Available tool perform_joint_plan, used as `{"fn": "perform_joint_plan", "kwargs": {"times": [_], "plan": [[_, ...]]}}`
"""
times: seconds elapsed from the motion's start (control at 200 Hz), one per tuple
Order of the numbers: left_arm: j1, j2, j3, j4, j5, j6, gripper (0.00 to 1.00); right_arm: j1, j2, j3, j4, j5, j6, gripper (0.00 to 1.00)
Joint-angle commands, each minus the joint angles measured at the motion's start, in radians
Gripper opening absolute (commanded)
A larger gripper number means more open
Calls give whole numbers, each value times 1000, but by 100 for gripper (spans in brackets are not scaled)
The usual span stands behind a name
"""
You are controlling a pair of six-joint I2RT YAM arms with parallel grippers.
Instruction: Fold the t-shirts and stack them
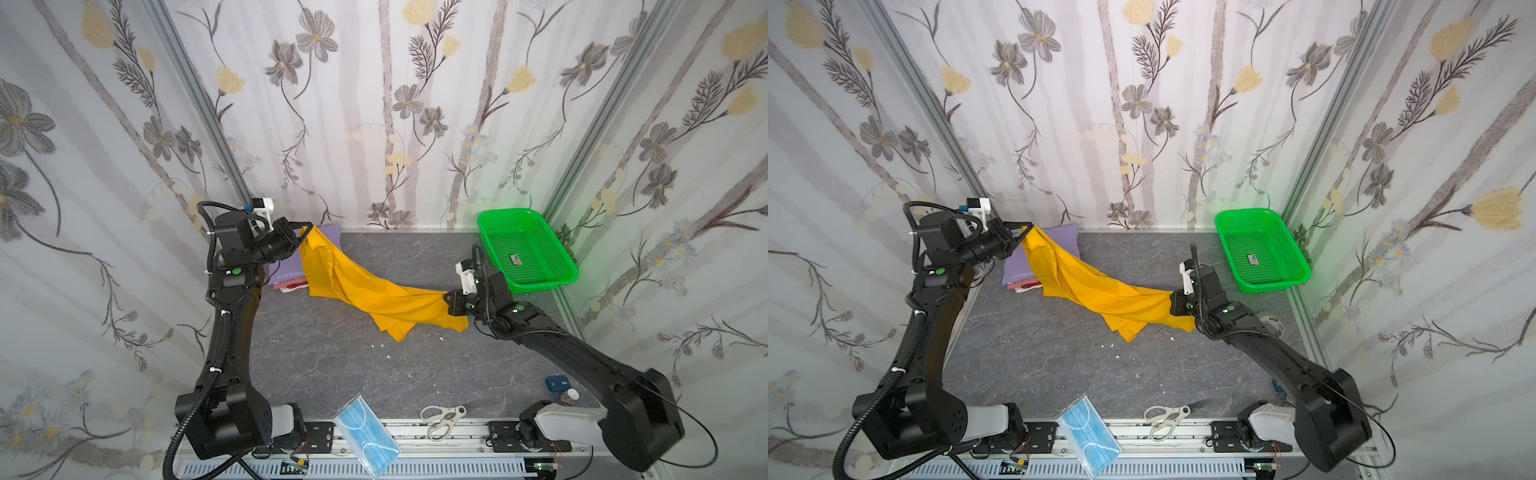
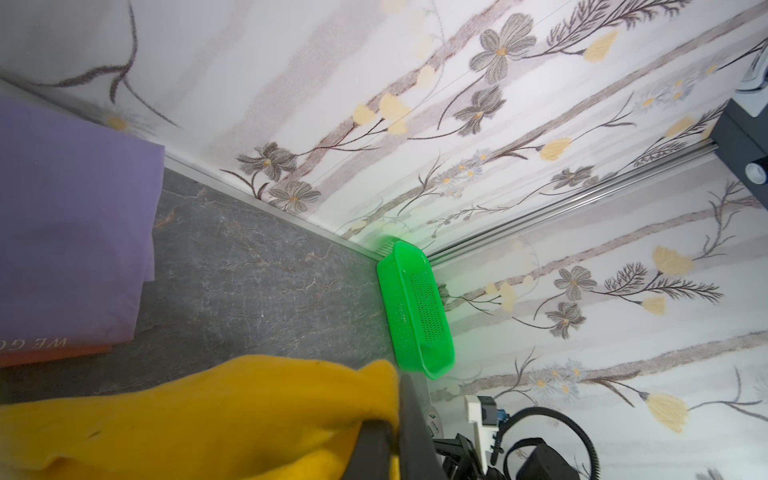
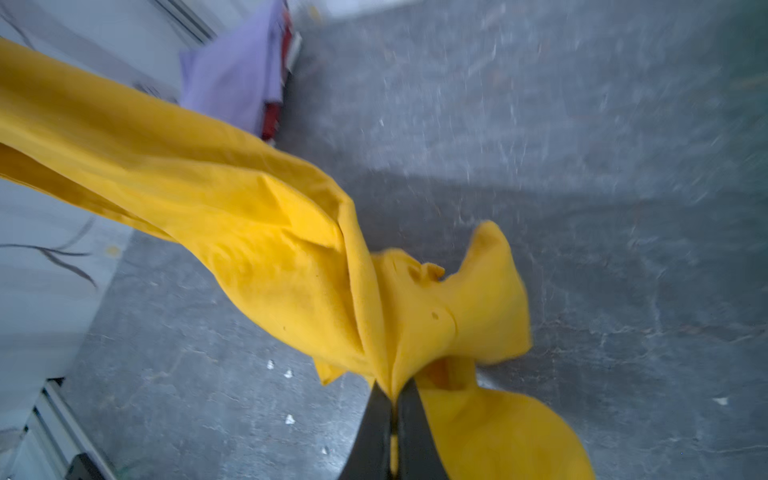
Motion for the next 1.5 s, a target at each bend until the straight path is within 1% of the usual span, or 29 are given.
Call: {"fn": "perform_joint_plan", "kwargs": {"times": [0.0, 0.1, 0.195, 0.31, 0.42, 0.515, 0.59, 0.66, 0.705, 0.744, 0.759, 0.789, 0.829, 0.864, 0.904, 0.929, 0.934, 0.939, 0.954, 0.994, 1.014, 1.084, 1.124, 1.139, 1.229, 1.269, 1.344, 1.424, 1.494], "plan": [[16, -37, 76, 44, 41, -50, 0, -5, -130, 79, -174, 128, -58, 0], [56, -42, 167, 67, 75, -109, 0, -12, -227, 183, -286, 144, -83, 0], [74, -43, 215, 63, 99, -136, 0, -10, -291, 246, -346, 123, -87, 0], [76, -93, 231, 73, 135, -141, 0, -9, -367, 276, -365, 111, -76, 0], [72, -118, 218, 87, 158, -152, 0, -12, -378, 306, -371, 126, -84, 0], [69, -127, 193, 92, 155, -168, 0, -49, -287, 354, -372, 116, -114, 0], [65, -139, 167, 99, 141, -171, 0, -134, -176, 390, -318, 34, -143, 0], [55, -140, 128, 103, 118, -172, 0, -258, -5, 462, -257, -87, -158, 0], [46, -133, 75, 115, 97, -174, 0, -302, 128, 553, -252, -98, -169, 0], [37, -122, 32, 129, 77, -180, 0, -318, 262, 686, -270, -85, -195, 7], [32, -117, 15, 137, 72, -181, 0, -320, 323, 738, -282, -80, -203, 13], [25, -104, -26, 177, 69, -197, 0, -322, 426, 859, -325, -75, -220, 32], [17, -92, -108, 298, 65, -262, 0, -319, 559, 1044, -420, -77, -227, 50], [11, -84, -177, 383, 51, -311, 0, -309, 655, 1202, -532, -86, -236, 59], [2, -76, -231, 409, 37, -322, 0, -274, 703, 1277, -597, -56, -250, 65], [-3, -69, -254, 402, 28, -309, 0, -243, 694, 1257, -600, -15, -267, 71], [-5, -68, -258, 398, 27, -306, 0, -236, 691, 1246, -597, -5, -270, 74], [-6, -67, -260, 396, 26, -302, 0, -232, 687, 1234, -595, 5, -275, 74], [-11, -66, -274, 389, 22, -292, 0, -208, 671, 1199, -580, 31, -283, 84], [-19, -61, -307, 378, 11, -268, 0, -157, 608, 1043, -522, 71, -291, 97], [-26, -58, -324, 376, 6, -258, 0, -136, 573, 975, -489, 68, -291, 99], [-45, -52, -368, 372, -15, -234, 0, -89, 447, 667, -360, 31, -262, 99], [-54, -52, -390, 373, -21, -228, 0, -68, 384, 525, -293, 20, -245, 99], [-58, -29, -397, 373, -23, -226, 0, -59, 362, 463, -275, 15, -240, 99], [-71, -3, -448, 391, -20, -221, 0, -26, 277, 215, -219, 17, -206, 99], [-74, 4, -473, 401, -25, -220, 0, -12, 246, 143, -209, 7, -191, 98], [-75, 8, -512, 419, -36, -218, 0, 29, 235, 42, -183, -7, -165, 96], [-76, 8, -538, 421, -48, -208, 0, 78, 252, -13, -160, -29, -130, 93], [-76, 3, -549, 404, -61, -195, 0, 118, 279, -40, -140, -23, -99, 88]]}}
